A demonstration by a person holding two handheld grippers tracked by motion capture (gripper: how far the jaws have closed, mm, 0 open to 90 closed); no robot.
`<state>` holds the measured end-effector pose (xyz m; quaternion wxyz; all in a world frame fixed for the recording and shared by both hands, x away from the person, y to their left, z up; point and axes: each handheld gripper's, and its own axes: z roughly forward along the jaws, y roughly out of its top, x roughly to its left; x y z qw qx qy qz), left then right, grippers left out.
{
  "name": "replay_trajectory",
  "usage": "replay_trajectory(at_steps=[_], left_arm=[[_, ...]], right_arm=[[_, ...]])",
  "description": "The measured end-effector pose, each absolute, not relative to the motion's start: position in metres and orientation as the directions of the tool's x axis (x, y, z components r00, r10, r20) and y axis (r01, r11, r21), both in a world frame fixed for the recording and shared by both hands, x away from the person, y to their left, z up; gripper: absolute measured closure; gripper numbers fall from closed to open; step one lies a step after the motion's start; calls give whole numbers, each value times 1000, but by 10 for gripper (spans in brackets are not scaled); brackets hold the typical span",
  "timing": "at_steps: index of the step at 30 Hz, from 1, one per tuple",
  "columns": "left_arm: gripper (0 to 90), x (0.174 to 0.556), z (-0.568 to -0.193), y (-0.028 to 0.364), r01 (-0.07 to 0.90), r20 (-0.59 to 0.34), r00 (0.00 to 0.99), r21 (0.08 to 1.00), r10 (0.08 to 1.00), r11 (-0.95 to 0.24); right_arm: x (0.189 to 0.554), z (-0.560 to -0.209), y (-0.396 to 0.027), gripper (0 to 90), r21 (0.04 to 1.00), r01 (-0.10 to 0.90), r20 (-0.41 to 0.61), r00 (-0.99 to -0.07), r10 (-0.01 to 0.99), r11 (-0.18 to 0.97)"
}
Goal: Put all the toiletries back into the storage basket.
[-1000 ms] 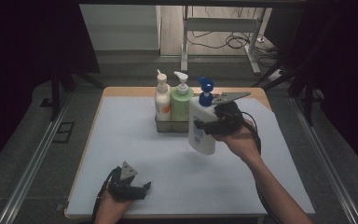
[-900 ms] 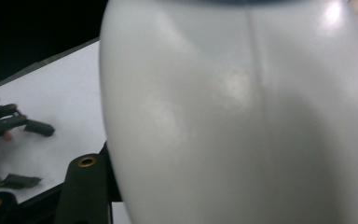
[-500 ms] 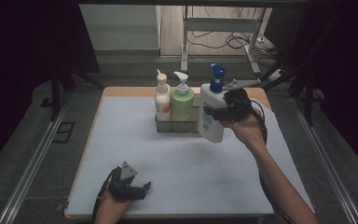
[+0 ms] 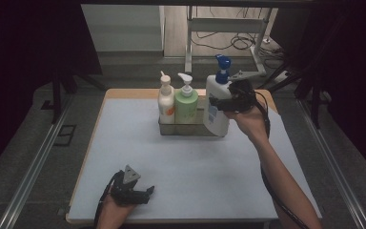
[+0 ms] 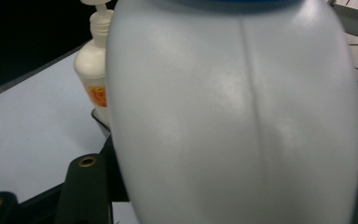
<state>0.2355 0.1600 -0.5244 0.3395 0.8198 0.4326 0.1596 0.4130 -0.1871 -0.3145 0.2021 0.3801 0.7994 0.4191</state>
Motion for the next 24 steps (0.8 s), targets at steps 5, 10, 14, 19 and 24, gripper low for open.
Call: replay_trajectory(at_steps=[5,10,14,19,24], left_arm=[[121,235,-524,160,601,-32,574,695,818,-395],[121,235,-524,160,601,-32,574,695,818,-395],[122,235,-524,160,601,-32,574,695,818,-395],[122,235,-524,160,601,-32,574,695,818,-395],[122,235,-524,160,601,-33,574,696,819,-393]], right_arm=[[423,-314,-184,401,827,436,-12,-617,787,355],[433,-314,-183,401,833,433,-16,-602,798,344],[440,-315,-181,401,837,432,-18,-592,806,336],[449,-317,-178,401,843,430,-17,-580,815,324],[456,-321,-175,401,847,433,-11,-567,824,309]])
